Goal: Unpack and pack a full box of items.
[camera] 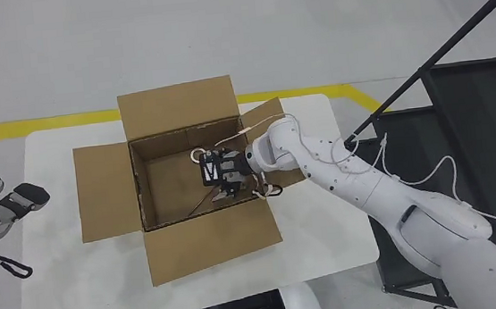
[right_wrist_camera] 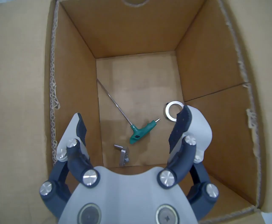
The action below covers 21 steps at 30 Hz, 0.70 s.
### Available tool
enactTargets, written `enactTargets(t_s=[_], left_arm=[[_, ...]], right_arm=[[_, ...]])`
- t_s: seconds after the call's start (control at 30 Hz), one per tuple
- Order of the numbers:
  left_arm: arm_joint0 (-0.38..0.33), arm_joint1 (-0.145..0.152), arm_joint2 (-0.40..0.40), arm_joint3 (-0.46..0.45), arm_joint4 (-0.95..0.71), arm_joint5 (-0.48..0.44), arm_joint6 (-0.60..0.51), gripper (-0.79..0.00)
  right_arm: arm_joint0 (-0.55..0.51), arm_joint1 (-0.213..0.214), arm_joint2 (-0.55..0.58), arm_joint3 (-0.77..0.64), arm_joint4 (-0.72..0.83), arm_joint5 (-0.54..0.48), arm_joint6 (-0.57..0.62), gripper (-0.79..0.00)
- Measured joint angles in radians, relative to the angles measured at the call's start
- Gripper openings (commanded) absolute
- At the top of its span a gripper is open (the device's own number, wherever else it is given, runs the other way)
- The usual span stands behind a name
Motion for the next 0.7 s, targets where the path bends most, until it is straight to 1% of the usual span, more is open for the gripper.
enactTargets(t_s=[0.13, 0.27, 0.47, 0.6, 0.7], left_arm=[[0.0, 0.0, 0.0, 0.0, 0.0, 0.0, 0.0, 0.0], [0.0, 0.0, 0.0, 0.0, 0.0, 0.0, 0.0, 0.0], [0.0, 0.0, 0.0, 0.0, 0.0, 0.0, 0.0, 0.0], [0.0, 0.0, 0.0, 0.0, 0.0, 0.0, 0.0, 0.0], [0.0, 0.0, 0.0, 0.0, 0.0, 0.0, 0.0, 0.0]], right_arm=[[0.016, -0.028, -0.031, 0.029, -0.015, -0.004, 0.006, 0.0], [0.025, -0.047, -0.049, 0.049, -0.02, -0.036, 0.004, 0.0], [0.03, -0.06, -0.059, 0.051, 0.013, -0.135, 0.023, 0.0], [0.031, -0.062, -0.075, 0.036, 0.046, -0.145, 0.045, 0.0], [0.038, -0.059, -0.103, 0.026, 0.1, -0.144, 0.04, 0.0]])
